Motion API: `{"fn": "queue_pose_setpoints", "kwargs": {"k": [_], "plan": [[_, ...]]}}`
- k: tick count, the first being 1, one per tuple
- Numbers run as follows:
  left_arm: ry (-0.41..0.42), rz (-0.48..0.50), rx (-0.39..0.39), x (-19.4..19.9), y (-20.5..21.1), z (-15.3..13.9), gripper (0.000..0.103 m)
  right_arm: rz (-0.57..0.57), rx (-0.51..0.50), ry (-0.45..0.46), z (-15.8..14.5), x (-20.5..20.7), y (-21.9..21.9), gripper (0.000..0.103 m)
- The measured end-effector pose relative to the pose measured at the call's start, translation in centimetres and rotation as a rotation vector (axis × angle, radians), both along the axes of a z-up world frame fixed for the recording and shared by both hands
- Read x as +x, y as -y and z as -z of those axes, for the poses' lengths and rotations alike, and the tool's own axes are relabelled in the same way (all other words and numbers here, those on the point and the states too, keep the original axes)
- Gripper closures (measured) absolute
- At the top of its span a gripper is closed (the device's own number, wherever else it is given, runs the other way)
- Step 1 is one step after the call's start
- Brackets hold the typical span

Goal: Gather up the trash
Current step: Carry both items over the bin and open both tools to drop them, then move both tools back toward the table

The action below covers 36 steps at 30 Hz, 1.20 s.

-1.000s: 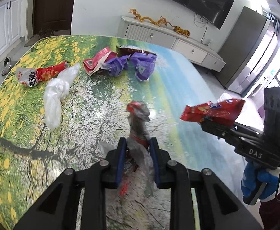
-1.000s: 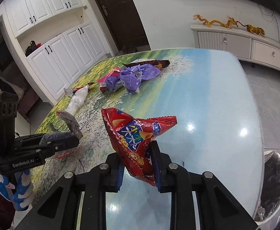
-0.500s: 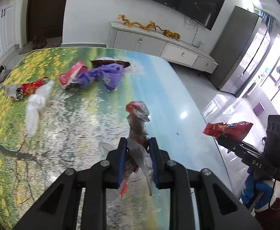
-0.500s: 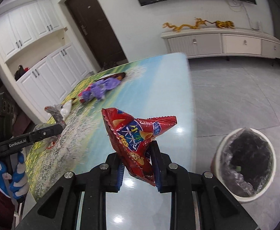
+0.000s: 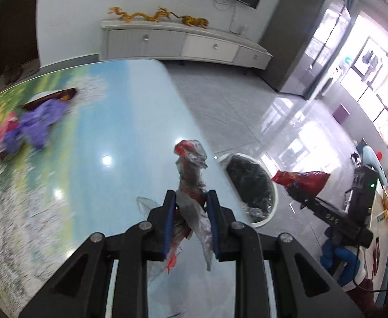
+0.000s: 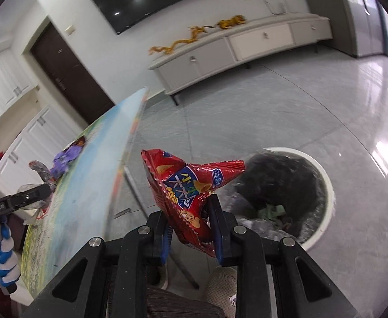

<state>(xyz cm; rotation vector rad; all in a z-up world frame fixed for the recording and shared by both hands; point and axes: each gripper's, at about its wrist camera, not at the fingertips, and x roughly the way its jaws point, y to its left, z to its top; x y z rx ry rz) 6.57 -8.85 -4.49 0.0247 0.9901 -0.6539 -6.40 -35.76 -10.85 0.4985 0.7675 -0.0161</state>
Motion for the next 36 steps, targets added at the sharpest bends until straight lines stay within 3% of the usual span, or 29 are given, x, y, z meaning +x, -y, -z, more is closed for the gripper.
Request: {"fn": "queue_pose_setpoints", "kwargs": {"k": [8, 14, 17, 19, 21, 22, 28, 36], "plan": [[-0.068, 0.144, 0.016, 1.1, 11.2, 1.7, 0.081, 0.095, 0.043, -0.086, 3.4, 0.5, 5.5, 0.079], [-0.131, 0.191, 0.024, 2.4, 17.4, 3.7, 0.080, 0.129, 0.048, -0.125, 5.0, 2.2, 7.7, 0.077], [-0.192, 0.199, -0.002, 3.2, 19.6, 4.8, 0.077, 0.161, 0.049, -0.147, 5.9, 2.8, 8.6, 0.064], [-0.220, 0.199, -0.011, 3.4, 20.8, 5.5, 0.064, 0.184, 0.052, -0.163, 6.4, 3.2, 9.3, 0.053], [-0.230, 0.188, -0.014, 3.9, 21.8, 6.0, 0.048, 0.202, 0.053, -0.175, 6.7, 3.1, 9.8, 0.048], [-0.236, 0.181, -0.019, 4.0, 21.7, 6.2, 0.046, 0.208, 0.053, -0.177, 6.9, 2.9, 10.0, 0.047], [-0.237, 0.168, -0.016, 4.3, 21.9, 6.6, 0.046, 0.239, 0.054, -0.190, 7.2, 1.8, 10.9, 0.045], [-0.139, 0.110, 0.044, 3.2, 20.5, 5.3, 0.046, 0.244, 0.028, -0.178, 5.7, 1.5, 9.9, 0.043]]}}
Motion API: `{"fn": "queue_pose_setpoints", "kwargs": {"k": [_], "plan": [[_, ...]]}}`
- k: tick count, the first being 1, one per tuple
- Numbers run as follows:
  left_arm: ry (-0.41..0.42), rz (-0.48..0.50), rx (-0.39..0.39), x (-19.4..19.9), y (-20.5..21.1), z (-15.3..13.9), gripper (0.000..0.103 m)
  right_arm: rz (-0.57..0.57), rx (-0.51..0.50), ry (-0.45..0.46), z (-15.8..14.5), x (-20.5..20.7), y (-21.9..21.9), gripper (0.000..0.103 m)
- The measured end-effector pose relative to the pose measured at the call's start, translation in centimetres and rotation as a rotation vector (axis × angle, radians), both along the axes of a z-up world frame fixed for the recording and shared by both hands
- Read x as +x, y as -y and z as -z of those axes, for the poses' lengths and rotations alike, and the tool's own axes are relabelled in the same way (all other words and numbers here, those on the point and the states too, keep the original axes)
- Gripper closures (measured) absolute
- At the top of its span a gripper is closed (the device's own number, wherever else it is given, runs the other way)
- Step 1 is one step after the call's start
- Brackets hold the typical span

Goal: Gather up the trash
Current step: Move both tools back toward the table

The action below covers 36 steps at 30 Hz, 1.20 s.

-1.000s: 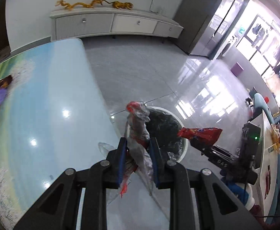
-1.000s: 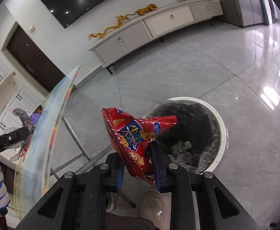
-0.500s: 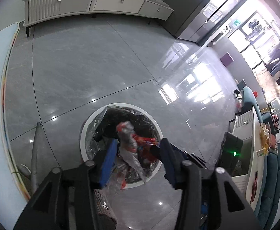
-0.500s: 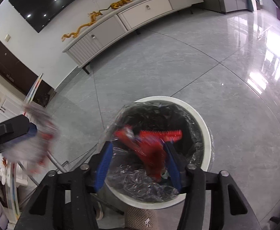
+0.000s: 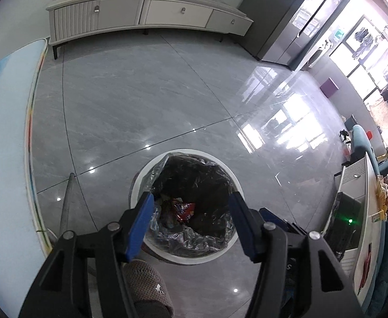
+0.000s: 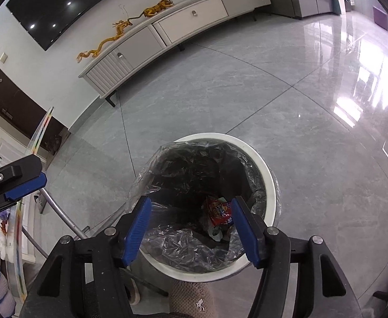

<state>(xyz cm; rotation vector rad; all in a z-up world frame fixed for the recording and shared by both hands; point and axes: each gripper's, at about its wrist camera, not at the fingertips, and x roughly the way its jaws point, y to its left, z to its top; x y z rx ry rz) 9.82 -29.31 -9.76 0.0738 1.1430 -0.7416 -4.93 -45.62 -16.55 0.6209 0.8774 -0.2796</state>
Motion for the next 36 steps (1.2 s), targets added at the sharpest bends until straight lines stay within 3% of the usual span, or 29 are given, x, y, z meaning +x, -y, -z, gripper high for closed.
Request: {"fn": "queue_pose_setpoints", "kwargs": {"k": [14, 18, 29, 36], "plan": [[0.155, -0.105, -0.023, -2.5, -7.5, -4.9, 0.046, -0.027, -0.088, 0.096, -6.4, -1.8, -3.8, 0.042], [0.145, -0.127, -0.035, -2.9, -10.7, -6.1, 0.046, -0.043, -0.110, 0.138, -8.9, -2.2, -5.7, 0.041], [0.241, -0.262, -0.064, -3.6, -23.4, -9.1, 0.046, -0.189, -0.200, 0.228, -15.5, -1.1, -13.7, 0.038], [0.268, -0.391, -0.058, -3.2, -33.6, -8.7, 0.046, -0.303, -0.246, 0.245, -17.2, 1.3, -19.8, 0.037]]}}
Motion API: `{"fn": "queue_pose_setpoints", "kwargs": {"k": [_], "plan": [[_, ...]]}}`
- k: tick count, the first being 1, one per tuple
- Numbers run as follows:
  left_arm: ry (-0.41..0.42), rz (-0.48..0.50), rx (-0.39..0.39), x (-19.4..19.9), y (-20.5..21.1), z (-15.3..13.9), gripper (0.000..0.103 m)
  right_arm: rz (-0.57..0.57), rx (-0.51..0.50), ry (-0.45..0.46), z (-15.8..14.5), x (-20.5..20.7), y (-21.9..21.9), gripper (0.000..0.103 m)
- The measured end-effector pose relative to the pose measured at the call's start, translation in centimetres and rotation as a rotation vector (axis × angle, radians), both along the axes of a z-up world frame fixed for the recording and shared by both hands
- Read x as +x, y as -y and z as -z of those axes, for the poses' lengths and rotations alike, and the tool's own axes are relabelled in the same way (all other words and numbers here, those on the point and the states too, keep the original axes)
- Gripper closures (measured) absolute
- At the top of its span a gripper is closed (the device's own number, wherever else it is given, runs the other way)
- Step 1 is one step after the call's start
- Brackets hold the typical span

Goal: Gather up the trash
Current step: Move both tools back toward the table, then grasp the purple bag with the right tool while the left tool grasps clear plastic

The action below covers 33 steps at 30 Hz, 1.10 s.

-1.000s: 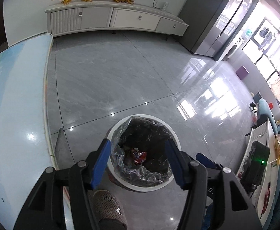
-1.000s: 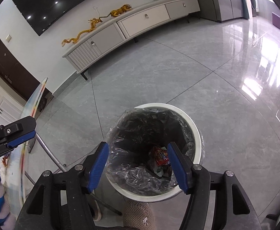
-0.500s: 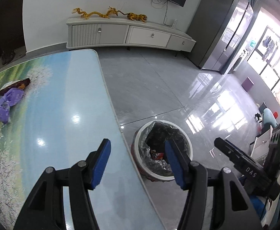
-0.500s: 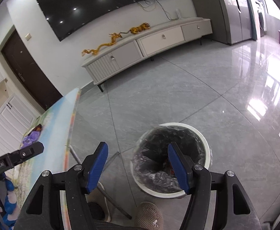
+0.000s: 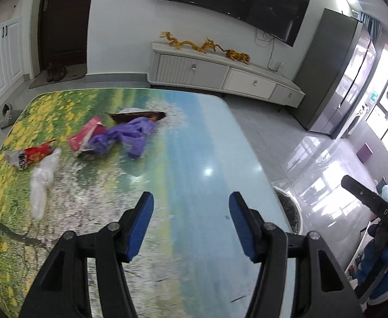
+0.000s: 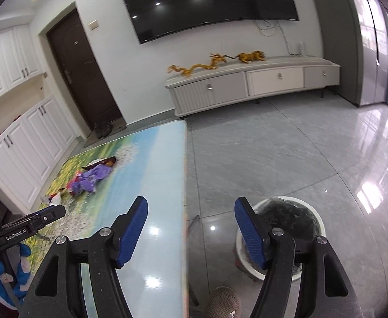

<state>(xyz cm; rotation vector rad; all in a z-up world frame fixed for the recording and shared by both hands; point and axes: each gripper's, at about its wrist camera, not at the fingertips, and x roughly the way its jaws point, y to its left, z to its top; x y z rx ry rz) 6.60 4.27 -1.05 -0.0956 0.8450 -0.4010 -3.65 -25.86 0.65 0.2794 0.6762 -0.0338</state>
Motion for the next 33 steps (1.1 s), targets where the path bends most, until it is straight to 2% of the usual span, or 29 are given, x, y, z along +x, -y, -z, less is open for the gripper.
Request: {"fn": "queue_pose_setpoints", "kwargs": {"k": [8, 12, 16, 24, 33], "plan": [[-0.016, -0.172, -0.057, 2.0, -12.0, 1.5, 0.046, -0.113, -0.038, -0.029, 0.2, 3.4, -6.1, 0.037], [-0.036, -0.229, -0.057, 3.3, -15.5, 2.8, 0.046, -0.177, -0.040, -0.058, 1.1, 6.0, -9.2, 0.036], [-0.047, -0.243, -0.041, 4.9, -16.6, 3.9, 0.046, -0.253, -0.038, -0.086, 2.5, 9.2, -12.5, 0.036], [-0.070, -0.236, 0.005, 7.9, -16.2, 6.4, 0.046, -0.368, -0.042, -0.098, 4.9, 15.0, -18.4, 0.032], [-0.085, -0.248, -0.004, 9.6, -16.8, 7.9, 0.046, -0.418, -0.048, -0.107, 7.1, 20.0, -22.4, 0.032]]}}
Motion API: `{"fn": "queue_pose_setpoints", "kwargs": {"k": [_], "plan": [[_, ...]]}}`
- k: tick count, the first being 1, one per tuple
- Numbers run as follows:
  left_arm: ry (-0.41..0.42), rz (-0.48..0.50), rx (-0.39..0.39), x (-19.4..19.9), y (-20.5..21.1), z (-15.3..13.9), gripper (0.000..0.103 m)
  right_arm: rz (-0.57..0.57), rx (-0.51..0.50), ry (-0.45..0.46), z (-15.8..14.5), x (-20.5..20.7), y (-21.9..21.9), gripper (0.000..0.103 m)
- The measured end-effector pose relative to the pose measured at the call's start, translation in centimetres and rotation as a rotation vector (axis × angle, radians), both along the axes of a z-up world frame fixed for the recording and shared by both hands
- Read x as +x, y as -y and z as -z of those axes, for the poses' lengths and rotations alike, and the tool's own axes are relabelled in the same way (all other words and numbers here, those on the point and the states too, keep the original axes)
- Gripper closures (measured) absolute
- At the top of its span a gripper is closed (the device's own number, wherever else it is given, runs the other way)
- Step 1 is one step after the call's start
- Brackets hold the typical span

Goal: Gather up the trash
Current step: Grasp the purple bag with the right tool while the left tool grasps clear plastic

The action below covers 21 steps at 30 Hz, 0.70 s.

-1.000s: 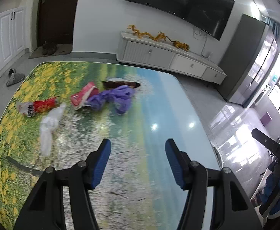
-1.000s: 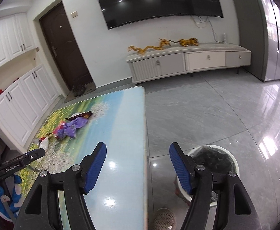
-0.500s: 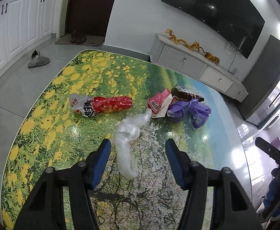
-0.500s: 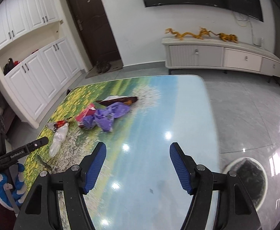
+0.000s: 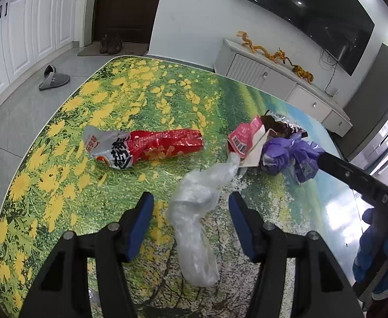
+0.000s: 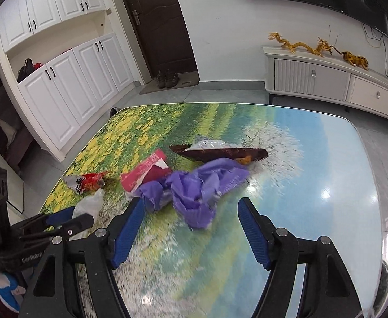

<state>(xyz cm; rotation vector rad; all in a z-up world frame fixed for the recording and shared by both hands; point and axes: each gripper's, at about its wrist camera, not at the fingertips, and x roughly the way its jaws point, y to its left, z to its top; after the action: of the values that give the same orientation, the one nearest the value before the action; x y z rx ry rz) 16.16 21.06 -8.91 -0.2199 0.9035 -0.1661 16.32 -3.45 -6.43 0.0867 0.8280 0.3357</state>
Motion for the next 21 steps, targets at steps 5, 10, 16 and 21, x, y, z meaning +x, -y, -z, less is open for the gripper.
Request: {"fn": "queue_pose_setpoints", "kwargs": {"k": [5, 10, 16, 21], "plan": [[0.005, 0.008, 0.018, 0.2, 0.3, 0.3, 0.048, 0.030, 0.016, -0.014, 0.9, 1.6, -0.3, 0.032], [0.016, 0.007, 0.026, 0.1, 0.4, 0.4, 0.053, 0.042, 0.016, -0.029, 1.8, 1.8, 0.0, 0.052], [0.017, 0.019, 0.023, -0.6, 0.7, 0.4, 0.069, 0.032, 0.012, -0.025, 2.1, 0.7, 1.2, 0.068], [0.010, 0.031, -0.001, -1.9, 1.4, 0.4, 0.072, 0.005, 0.002, -0.017, 1.8, -1.4, 2.0, 0.071]]}}
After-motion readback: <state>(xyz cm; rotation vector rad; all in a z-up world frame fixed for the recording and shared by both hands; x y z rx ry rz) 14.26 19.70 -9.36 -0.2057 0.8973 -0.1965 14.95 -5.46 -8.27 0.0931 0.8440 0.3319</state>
